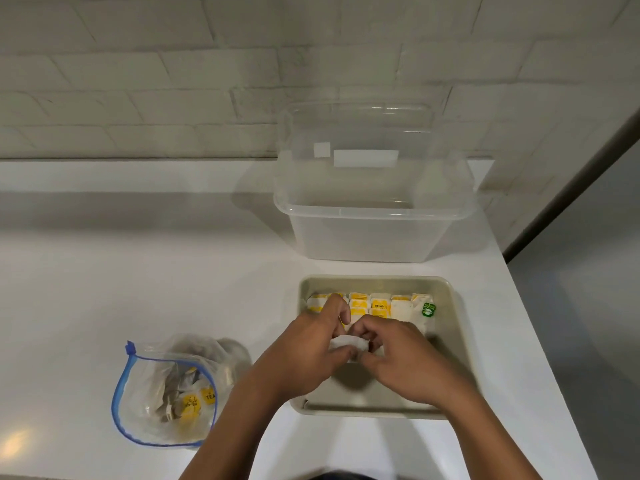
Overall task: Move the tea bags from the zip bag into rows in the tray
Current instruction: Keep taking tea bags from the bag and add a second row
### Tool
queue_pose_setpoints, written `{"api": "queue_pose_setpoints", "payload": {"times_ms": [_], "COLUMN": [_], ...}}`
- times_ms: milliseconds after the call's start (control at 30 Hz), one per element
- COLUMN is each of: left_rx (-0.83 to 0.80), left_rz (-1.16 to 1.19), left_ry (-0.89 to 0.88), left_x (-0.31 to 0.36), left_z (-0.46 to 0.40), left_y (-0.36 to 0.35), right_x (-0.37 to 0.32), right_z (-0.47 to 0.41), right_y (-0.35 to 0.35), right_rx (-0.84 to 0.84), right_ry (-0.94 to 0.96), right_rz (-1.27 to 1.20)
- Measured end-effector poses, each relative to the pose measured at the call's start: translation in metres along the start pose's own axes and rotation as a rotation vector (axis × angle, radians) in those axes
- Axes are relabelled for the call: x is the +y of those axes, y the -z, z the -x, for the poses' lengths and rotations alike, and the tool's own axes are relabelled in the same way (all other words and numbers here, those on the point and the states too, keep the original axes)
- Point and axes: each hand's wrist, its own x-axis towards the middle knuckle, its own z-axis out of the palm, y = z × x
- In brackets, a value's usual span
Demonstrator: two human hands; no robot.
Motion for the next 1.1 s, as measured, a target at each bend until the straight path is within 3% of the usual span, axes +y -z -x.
{"api": "queue_pose_setpoints", "payload": {"times_ms": [333, 567, 733, 867, 1100], "left_rx": [0.070, 0.094, 0.078, 0.174, 0.322], "left_rz": [0.360, 0.292, 0.263, 0.124, 0.143], "left_ry": [0.090, 0.086, 0.086, 0.046, -0.003], "left_x": [0.001, 0.003, 0.004, -0.004, -0.008], "left_z": [-0.001, -0.003, -0.005, -0.005, 0.007], "left_y": [-0.001, -0.011, -0.018, -0.023, -0.019], "right_x": [0.006, -0.001, 0.009, 0.033, 0.049], "right_z": [0.012, 0.016, 0.011, 0.004, -0.017], "right_y": [0.012, 0.017, 0.013, 0.011, 0.011], "right_rx": [0.053, 0.078, 0.111, 0.129, 0.080], "right_ry": [-0.156, -0.136, -0.177, -0.315, -0.416], "right_rz": [-0.241, -0.333, -0.144, 0.028, 0.018]}}
